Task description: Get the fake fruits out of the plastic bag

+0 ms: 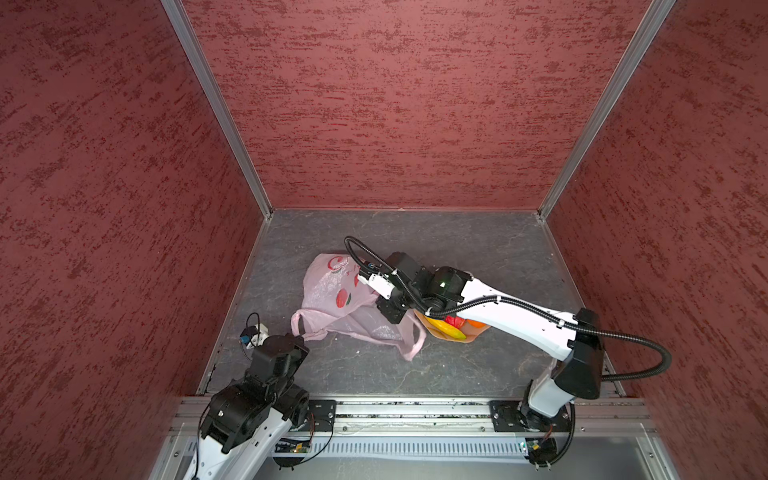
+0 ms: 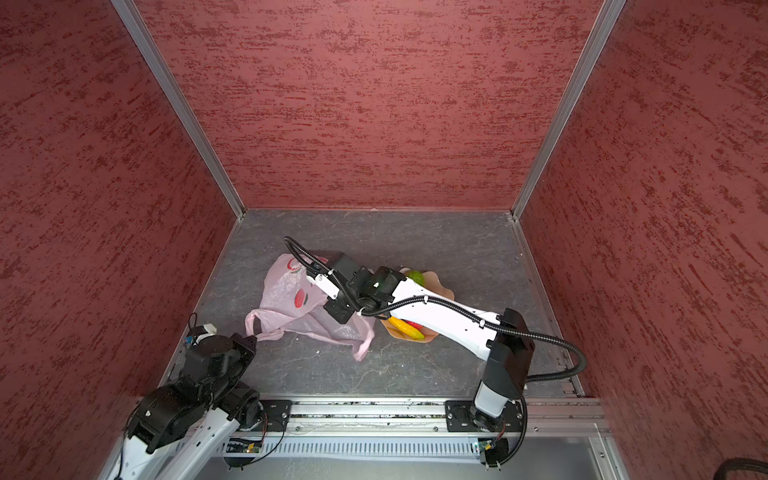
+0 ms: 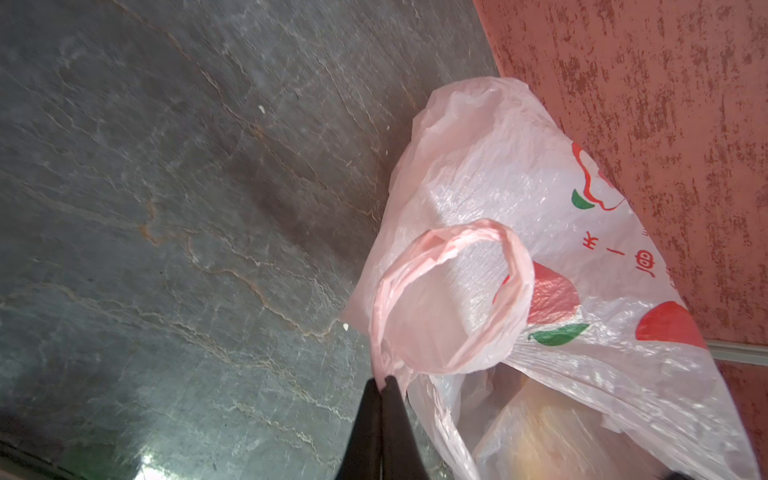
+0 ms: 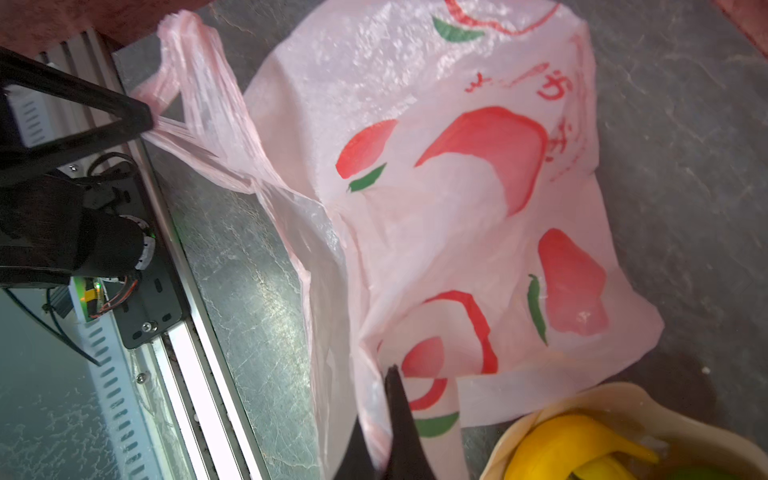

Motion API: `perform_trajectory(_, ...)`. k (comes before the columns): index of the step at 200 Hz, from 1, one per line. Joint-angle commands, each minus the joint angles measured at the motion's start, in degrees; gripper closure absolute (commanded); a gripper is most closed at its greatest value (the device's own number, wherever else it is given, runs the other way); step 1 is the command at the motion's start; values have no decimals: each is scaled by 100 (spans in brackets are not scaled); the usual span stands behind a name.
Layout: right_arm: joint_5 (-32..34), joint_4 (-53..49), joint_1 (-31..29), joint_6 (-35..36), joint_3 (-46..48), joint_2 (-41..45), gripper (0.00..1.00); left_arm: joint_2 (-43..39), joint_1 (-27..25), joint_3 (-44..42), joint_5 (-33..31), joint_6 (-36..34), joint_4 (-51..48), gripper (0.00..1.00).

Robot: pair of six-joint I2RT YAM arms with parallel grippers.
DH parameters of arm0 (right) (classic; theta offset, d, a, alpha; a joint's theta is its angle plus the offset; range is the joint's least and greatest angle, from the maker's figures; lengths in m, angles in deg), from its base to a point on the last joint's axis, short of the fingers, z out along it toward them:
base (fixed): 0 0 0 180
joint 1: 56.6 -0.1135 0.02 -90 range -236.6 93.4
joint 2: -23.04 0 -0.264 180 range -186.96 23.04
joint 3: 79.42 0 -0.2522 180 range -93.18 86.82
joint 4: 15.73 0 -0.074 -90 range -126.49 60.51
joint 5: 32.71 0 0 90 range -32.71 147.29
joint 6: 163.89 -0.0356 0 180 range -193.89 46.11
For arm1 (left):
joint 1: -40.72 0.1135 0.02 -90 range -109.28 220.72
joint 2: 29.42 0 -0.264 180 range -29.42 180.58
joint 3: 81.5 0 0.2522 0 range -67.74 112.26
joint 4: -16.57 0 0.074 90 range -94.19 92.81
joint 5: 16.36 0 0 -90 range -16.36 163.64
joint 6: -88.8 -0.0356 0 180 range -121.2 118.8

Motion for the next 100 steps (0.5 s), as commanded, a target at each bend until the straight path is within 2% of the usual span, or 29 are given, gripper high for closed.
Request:
perform_trajectory(1,530,-67,-14,-336,317,507,95,-103,-8,-100,644,124,62,100)
perform_trajectory(34,861,37,-17,-722,577,883,79,-214,-9,61,1181,-39,-247,100)
perform_trajectory(43,896,85,-21,-865,588,939,69,-287,-8,139,1239,-102,-385,100)
perform_trajectory(60,1016,114,-68,-1159,531,1030,57,-430,-8,277,1299,-195,-602,100)
perform_trajectory(79,1469,68,-316,-1437,380,1133,42,-554,0,330,1369,-259,-684,100)
perform_trajectory(100,2068,-254,-715,-1694,-53,1133,38,-604,2,276,1473,-279,-650,100)
